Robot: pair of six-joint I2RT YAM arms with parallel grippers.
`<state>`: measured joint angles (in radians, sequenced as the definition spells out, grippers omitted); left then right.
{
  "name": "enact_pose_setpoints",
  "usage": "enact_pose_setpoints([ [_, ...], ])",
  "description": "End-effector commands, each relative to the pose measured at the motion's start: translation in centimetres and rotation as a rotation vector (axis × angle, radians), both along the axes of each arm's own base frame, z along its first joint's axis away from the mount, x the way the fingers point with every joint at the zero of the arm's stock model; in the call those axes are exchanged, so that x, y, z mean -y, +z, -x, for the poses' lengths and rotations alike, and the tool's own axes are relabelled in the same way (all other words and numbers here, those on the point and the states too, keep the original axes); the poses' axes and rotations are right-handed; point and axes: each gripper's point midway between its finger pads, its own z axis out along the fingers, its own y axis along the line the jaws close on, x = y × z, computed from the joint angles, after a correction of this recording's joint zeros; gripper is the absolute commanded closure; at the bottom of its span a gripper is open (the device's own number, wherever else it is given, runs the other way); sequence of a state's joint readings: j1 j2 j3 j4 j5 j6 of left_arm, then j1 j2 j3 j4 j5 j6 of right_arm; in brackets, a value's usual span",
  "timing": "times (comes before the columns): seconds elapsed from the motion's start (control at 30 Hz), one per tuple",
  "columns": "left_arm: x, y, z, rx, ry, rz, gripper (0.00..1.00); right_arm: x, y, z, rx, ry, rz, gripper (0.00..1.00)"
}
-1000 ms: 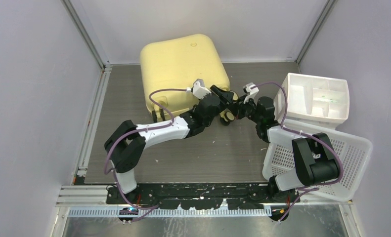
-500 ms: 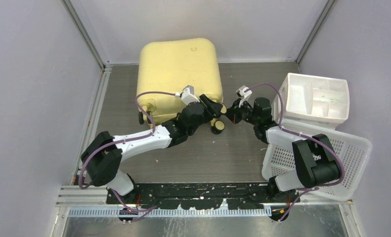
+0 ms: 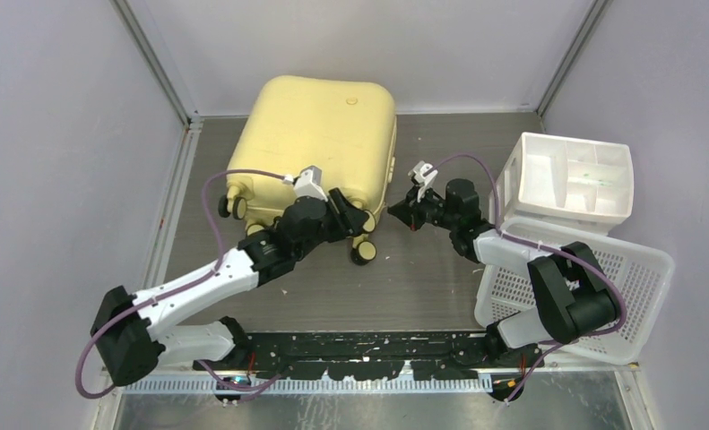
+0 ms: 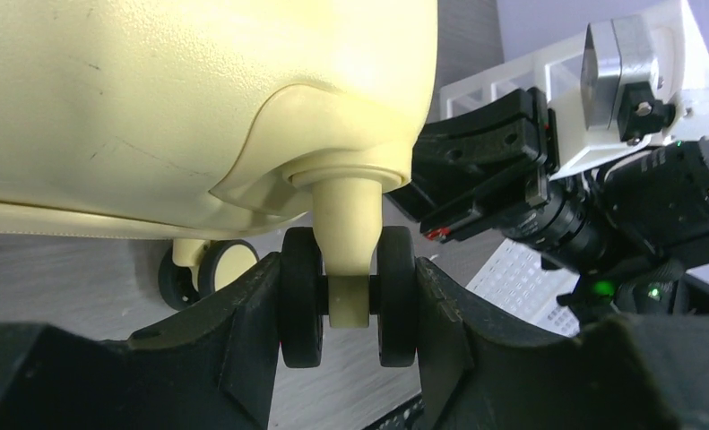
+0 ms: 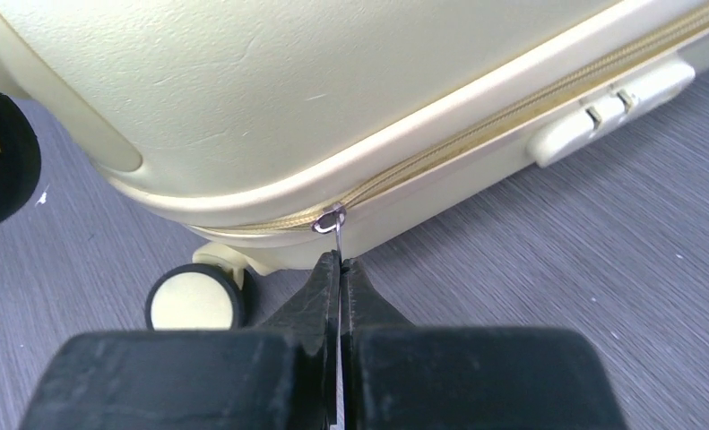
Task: Open, take out, and arrange the luggage
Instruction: Unzip the luggage at the center of the board.
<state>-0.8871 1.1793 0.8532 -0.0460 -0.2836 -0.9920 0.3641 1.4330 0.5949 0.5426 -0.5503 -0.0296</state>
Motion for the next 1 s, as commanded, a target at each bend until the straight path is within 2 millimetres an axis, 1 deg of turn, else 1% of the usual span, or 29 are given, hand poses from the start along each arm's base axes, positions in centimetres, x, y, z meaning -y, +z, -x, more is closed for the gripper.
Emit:
enact_pose_setpoints([
  [0.0,-1.3,10.2,2.4,0.196,-0.082,0.2,1.0,1.2,2.4,-2.7,0.124,-0.098,0.045,0.99],
  [0.03,-1.7,9.7,3.0,0.179,-0.094,0.18,1.0,1.1,2.3,-2.7,0.123,-0.098,0.049,0.99],
  [0.13,-3.4,9.1,4.8,0.155,-0.116,0.142,1.0,1.3,1.9,-3.1,0.118,-0.106,0.069,0.99],
  [0.2,-4.8,9.1,6.1,0.155,-0.126,0.132,1.0,1.5,1.5,-3.3,0.115,-0.113,0.086,0.99],
  [0.33,-7.1,8.6,8.3,0.137,-0.144,0.097,1.0,1.6,1.0,-3.8,0.11,-0.128,0.116,0.99],
  [0.5,-9.8,8.2,10.5,0.108,-0.148,0.058,1.0,2.6,0.4,-5.2,0.114,-0.196,0.175,0.99],
  [0.67,-13.4,7.6,11.8,0.081,-0.079,0.006,1.0,3.5,-0.4,-6.0,0.095,-0.244,0.214,0.99],
  [0.8,-16.4,7.9,12.5,0.098,0.004,0.01,1.0,4.5,-0.5,-7.1,0.082,-0.289,0.227,0.99],
  [0.87,-17.2,7.6,12.8,0.094,0.025,0.011,1.0,4.8,-0.5,-7.5,0.074,-0.298,0.224,0.99],
  [0.97,-17.6,7.4,13.1,0.081,0.033,0.014,1.0,4.8,-0.4,-8.2,0.072,-0.293,0.221,0.99],
])
